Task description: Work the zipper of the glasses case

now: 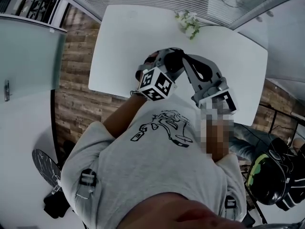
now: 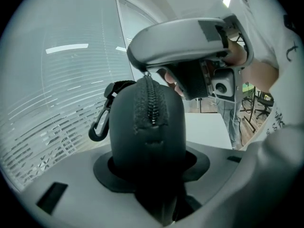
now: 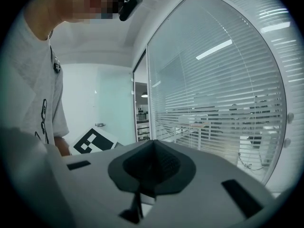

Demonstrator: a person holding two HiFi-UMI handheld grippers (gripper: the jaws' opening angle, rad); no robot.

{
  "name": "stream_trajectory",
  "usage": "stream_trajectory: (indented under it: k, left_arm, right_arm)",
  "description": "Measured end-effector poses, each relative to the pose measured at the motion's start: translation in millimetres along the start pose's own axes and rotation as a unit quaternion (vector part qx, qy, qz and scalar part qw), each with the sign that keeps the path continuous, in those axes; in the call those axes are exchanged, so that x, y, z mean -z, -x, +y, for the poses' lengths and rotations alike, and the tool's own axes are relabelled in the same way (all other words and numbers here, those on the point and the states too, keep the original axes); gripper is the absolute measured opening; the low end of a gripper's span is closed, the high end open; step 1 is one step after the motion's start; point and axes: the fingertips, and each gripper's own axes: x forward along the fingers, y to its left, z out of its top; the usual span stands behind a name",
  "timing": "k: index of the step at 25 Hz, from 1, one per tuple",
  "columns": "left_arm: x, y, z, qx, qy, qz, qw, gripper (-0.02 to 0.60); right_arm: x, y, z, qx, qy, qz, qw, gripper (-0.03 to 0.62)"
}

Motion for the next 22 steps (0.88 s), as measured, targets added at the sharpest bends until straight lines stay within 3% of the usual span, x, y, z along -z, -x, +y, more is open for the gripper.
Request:
stream_trajectory:
  k: [22]
  left_arm:
    - [-10, 26, -9, 0.013, -0.031, -0.049, 0.9982, 0.219]
  right_arm:
    - [2, 4, -1, 0.004, -0.025, -0.002, 1.000, 0.006]
